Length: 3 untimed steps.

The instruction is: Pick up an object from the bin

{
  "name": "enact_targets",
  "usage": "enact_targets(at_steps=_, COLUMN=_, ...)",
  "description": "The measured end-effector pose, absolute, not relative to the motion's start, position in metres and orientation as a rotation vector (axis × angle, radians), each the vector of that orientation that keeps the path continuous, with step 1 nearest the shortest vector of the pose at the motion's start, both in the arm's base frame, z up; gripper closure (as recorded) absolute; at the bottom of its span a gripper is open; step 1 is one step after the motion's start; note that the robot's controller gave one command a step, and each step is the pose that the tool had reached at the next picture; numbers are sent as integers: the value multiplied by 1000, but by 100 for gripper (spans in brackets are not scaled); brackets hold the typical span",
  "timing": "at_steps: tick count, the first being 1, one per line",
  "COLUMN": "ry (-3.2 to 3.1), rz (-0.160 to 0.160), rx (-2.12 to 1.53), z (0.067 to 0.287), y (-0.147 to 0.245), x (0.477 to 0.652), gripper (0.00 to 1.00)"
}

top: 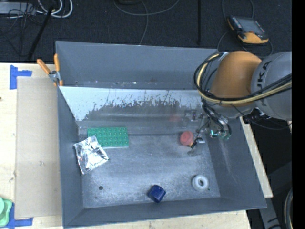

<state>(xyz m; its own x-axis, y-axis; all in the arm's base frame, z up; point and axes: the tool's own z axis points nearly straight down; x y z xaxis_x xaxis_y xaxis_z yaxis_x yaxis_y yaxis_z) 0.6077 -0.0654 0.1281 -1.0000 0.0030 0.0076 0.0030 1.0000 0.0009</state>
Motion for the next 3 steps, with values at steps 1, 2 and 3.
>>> enact_targets(at_steps=1, ry=-3133, rz=0, rx=137, z=72, y=-110, x=606, gripper=0)
enact_targets(at_steps=2, ry=-3105, rz=-2, rx=-468, z=70, y=-83, x=610, gripper=0)
enact_targets(at_steps=3, ry=-3106, rz=1, rx=-463, z=70, y=-83, x=610, gripper=100)
